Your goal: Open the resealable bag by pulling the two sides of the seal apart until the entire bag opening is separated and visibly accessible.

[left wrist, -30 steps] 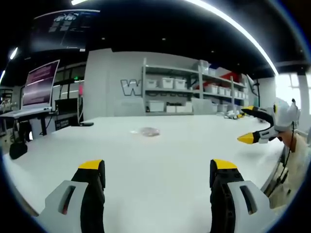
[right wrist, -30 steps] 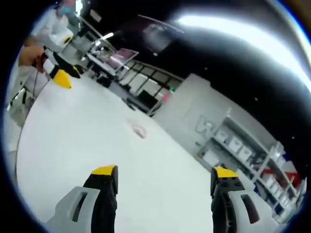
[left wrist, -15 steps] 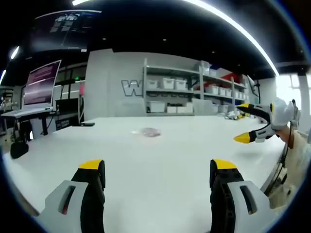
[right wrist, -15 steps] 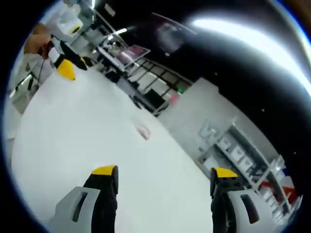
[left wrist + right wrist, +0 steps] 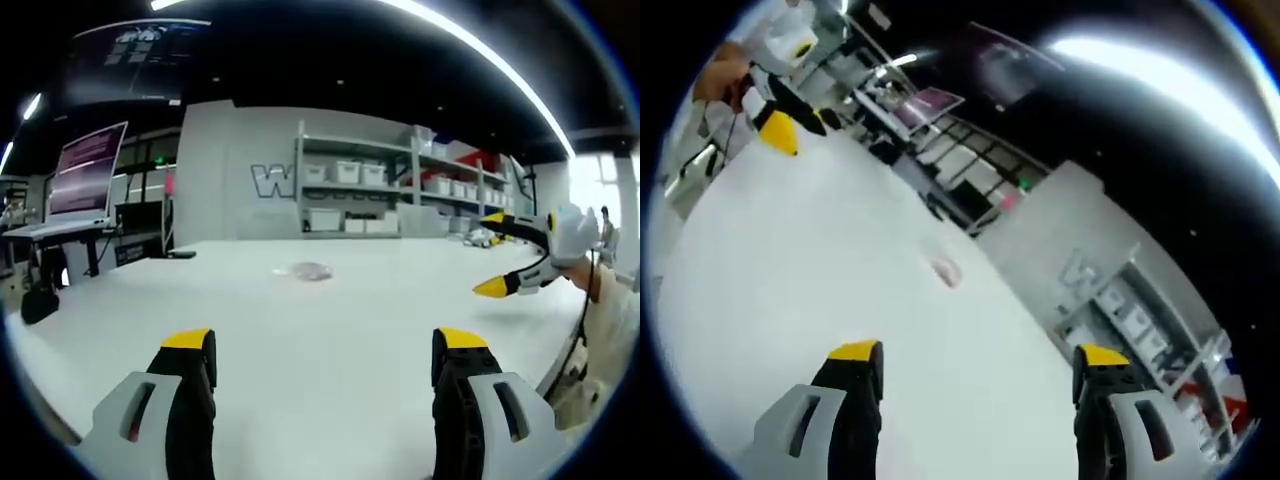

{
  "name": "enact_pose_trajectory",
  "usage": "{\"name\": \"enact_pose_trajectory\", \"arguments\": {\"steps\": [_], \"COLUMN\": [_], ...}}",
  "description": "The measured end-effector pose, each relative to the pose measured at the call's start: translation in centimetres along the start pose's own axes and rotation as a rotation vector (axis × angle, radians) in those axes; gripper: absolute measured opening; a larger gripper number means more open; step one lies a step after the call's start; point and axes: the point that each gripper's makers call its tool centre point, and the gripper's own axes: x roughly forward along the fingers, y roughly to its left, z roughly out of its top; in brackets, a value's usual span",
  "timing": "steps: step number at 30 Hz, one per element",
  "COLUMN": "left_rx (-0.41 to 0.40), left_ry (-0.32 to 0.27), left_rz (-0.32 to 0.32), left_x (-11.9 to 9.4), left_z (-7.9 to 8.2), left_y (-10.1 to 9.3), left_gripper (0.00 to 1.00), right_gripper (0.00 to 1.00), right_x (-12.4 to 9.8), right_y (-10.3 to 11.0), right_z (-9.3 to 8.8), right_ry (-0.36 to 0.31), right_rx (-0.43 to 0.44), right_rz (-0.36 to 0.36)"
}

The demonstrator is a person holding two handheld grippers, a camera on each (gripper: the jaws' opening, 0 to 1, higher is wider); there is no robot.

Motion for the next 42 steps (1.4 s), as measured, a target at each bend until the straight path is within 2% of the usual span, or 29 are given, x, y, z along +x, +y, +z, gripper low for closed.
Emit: {"name": "enact_pose_trajectory", "arguments": {"steps": [11, 25, 32, 42], "left_rx": [-0.006, -0.017, -0.021, -0.027], "left_ry": [0.0, -0.001, -0.002, -0.006], "left_rz": [0.006, 0.013, 0.012, 0.015], "left_x": [-0.1, -0.5, -0.6, -0.8], "left_z": [-0.2, -0.3, -0.3, -0.3], "left_y": [0.3, 0.7, 0.7, 1.0], "left_gripper": [0.88, 0.88, 0.88, 0.88], "right_gripper": [0.78, 0.77, 0.76, 0.75], "right_x": [1.2, 2.4, 3.3, 4.6], "right_y": [0.5, 1.1, 1.5, 1.8], "right_z": [1.3, 2.2, 3.2, 3.8], "right_ry": [-0.016, -0.022, -0.026, -0.034], "right_rx": [-0.032, -0.078, -0.142, -0.143], "right_rz": [0.037, 0.06, 0.072, 0.086]}}
